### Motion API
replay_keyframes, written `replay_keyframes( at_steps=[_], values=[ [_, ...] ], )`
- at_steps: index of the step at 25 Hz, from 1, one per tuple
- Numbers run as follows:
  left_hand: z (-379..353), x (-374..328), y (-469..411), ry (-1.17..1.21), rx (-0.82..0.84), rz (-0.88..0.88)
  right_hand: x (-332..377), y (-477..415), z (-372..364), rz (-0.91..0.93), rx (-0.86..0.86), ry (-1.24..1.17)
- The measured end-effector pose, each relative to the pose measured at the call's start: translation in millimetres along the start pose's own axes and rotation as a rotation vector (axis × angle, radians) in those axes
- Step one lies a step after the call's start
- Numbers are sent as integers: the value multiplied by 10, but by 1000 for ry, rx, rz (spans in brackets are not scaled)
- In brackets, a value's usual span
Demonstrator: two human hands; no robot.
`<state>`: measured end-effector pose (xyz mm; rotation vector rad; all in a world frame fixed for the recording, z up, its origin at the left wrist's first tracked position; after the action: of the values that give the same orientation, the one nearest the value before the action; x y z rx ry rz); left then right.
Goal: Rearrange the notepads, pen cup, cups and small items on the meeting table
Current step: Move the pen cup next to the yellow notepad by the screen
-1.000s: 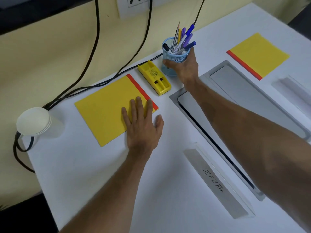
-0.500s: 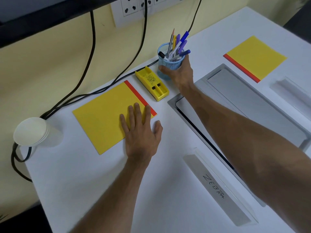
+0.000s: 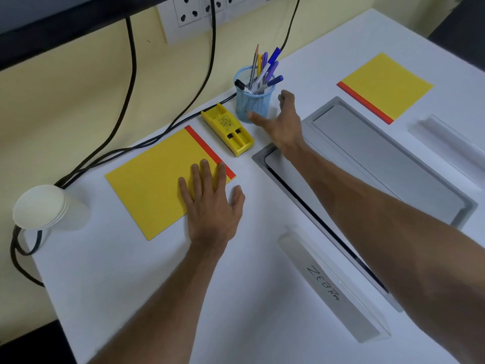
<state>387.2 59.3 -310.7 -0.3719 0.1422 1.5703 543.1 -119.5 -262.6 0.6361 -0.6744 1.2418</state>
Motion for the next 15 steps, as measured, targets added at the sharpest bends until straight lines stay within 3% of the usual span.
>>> replay_keyframes(
  at_steps=[11,15],
  values=[
    [377,-237,254,-1,82,-94,-181,2121,1122,232,7,308],
    [852,-752,744,162,68,-192,-281,2912,1524,223,-38,361]
  ],
)
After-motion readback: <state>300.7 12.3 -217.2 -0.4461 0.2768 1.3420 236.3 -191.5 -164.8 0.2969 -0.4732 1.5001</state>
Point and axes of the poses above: each hand's wrist, its own y-axis away from the middle knuckle, its own z-axis out of the back of the hand, x = y × z, the point moved 1 cm from there along -y, towards the middle knuckle, and after that the axes turned 14 degrees about y, right-handed, at the moved point
